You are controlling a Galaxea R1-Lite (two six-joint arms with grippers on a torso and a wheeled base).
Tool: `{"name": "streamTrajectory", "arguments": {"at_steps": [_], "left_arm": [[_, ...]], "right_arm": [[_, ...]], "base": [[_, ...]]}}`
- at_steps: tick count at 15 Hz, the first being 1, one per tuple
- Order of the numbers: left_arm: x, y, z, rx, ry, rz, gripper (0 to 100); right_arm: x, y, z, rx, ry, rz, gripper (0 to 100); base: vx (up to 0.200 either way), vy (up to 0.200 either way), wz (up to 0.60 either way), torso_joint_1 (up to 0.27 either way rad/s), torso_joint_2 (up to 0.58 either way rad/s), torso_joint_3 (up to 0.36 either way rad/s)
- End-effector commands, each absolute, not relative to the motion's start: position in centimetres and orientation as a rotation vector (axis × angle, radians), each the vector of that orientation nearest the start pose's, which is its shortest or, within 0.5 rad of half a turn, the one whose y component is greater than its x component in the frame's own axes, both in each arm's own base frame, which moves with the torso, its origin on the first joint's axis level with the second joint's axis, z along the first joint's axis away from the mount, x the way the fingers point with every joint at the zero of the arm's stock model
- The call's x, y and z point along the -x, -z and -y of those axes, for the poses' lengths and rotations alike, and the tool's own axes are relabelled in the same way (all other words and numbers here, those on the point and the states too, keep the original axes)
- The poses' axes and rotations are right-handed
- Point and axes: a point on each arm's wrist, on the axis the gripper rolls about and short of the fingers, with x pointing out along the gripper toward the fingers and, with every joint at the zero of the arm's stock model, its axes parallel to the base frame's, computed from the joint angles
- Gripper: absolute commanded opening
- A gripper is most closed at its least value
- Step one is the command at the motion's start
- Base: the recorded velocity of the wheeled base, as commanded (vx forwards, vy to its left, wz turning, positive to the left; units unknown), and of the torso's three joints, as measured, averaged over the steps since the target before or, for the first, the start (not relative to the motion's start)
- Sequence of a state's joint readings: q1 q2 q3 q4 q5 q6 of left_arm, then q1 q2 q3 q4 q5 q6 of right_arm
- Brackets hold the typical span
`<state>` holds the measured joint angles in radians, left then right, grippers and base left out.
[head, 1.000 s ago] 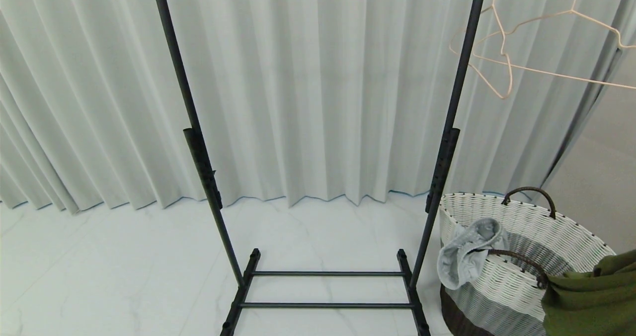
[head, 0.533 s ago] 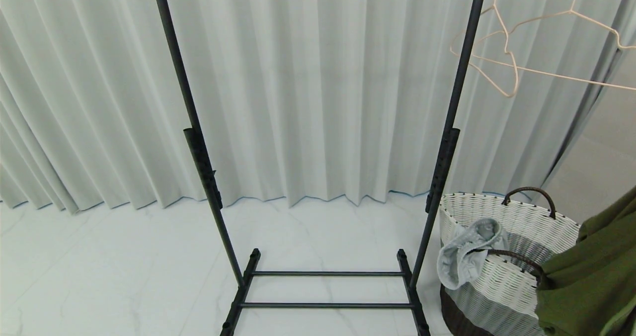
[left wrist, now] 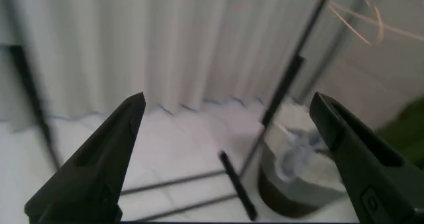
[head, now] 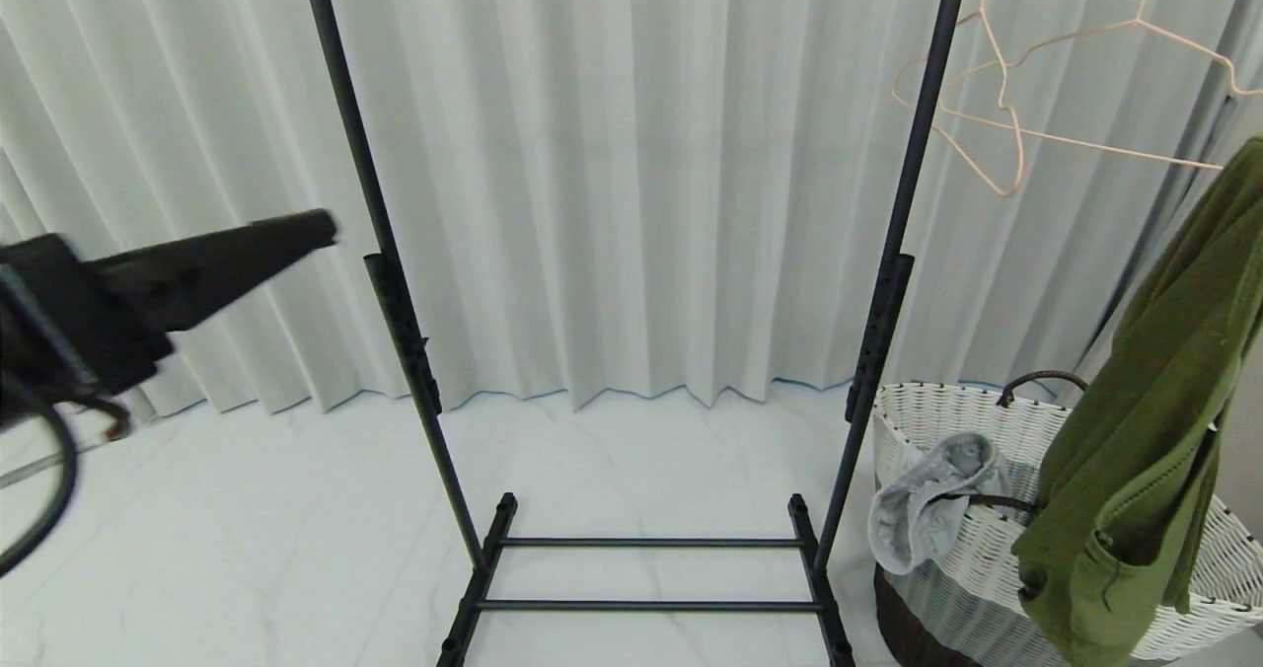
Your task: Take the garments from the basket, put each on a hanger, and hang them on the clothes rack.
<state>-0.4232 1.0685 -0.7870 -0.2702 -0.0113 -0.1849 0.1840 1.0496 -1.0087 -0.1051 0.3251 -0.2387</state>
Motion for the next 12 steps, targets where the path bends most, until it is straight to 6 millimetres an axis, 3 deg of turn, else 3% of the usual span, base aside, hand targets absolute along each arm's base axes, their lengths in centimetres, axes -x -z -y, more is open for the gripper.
{"name": "streamTrajectory", "arguments": {"at_steps": [1,4,5,7,10,11,12], "left_arm": [[-20.3,-24.8,14.3,0.158,0.598,-0.273,100],[-21.1,-20.9,18.7,0.118,0.709,-0.435,100],[-20.9,-20.5,19.4,0.129,0.731,-0.458,100],[-19.2,-19.0,23.4,0.174,0.839,-0.562,100],[-18.7,-16.2,28.8,0.184,0.911,-0.621,100],[-18.7,-16.2,28.8,0.184,0.911,-0.621,100],[-17.9,-13.6,32.5,0.197,0.935,-0.609,100]], "right_arm": [[-14.1,-33.1,-3.6,0.237,-0.522,0.085,0],[-15.0,-32.8,-4.2,0.223,-0.551,0.063,0],[-14.9,-32.7,-4.3,0.215,-0.556,0.060,0],[-14.6,-32.8,-4.5,0.187,-0.575,0.058,0],[-14.4,-32.6,-4.5,0.179,-0.580,0.054,0],[-14.4,-32.6,-4.5,0.179,-0.580,0.054,0],[-14.1,-32.2,-4.9,0.177,-0.605,0.043,0]], "base": [[0.000,0.000,0.00,0.000,0.00,0.000],[0.000,0.000,0.00,0.000,0.00,0.000],[0.000,0.000,0.00,0.000,0.00,0.000],[0.000,0.000,0.00,0.000,0.00,0.000],[0.000,0.000,0.00,0.000,0.00,0.000],[0.000,0.000,0.00,0.000,0.00,0.000],[0.000,0.000,0.00,0.000,0.00,0.000]]}}
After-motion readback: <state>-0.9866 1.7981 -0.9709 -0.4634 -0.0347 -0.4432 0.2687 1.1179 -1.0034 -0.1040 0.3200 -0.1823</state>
